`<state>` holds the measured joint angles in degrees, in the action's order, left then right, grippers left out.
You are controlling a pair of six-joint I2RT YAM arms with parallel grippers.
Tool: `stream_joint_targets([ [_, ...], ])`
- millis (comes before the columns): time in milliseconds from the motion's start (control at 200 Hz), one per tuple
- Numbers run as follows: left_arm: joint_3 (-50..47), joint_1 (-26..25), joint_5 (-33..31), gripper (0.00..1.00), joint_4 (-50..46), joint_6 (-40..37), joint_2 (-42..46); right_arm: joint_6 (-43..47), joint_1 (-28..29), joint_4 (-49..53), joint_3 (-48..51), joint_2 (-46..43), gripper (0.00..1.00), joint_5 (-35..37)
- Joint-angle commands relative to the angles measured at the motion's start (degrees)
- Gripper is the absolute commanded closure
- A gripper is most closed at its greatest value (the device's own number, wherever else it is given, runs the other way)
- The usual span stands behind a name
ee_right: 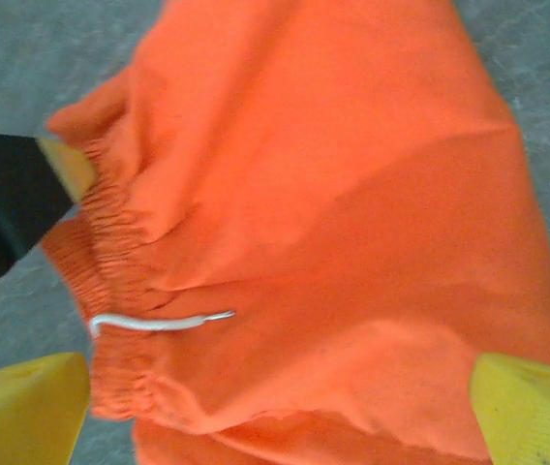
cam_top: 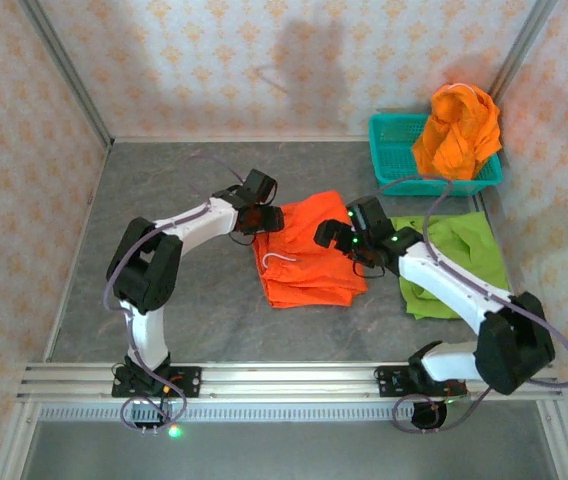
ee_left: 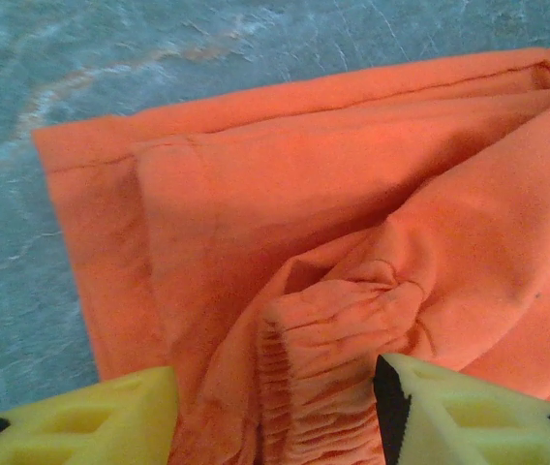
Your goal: Fold and stack the shorts
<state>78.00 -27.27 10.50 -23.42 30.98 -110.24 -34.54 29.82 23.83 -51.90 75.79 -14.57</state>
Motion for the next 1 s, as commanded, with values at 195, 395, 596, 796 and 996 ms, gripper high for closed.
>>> stream_joint_targets([
  [195, 3.4, -0.3, 2.6, 0.55, 0.0, 1.4, -4.0, -1.4, -1.7, -4.4, 3.4, 7.1, 0.00, -2.6],
  [395, 5.1, -0.3, 3.2, 0.63, -1.0, 1.2, -5.9, -1.4, -1.7, -5.9, 4.3, 10.3, 0.00, -2.9],
  [596, 7.8, -0.3, -0.5, 0.72, -4.5, -2.0, -4.5, -1.5, -1.8, -7.2, 5.2, 12.7, 0.00, -3.4],
  [796, 10.5, -0.2, -1.9, 0.94, -7.8, -4.3, -4.9, -1.0, -1.8, -7.6, 5.4, 14.1, 0.00, -3.3],
  [996, 10.7, -0.3, -5.1, 0.85, -10.1, -6.5, -3.1, -0.6, -1.9, -7.6, 5.5, 14.5, 0.00, -3.1],
])
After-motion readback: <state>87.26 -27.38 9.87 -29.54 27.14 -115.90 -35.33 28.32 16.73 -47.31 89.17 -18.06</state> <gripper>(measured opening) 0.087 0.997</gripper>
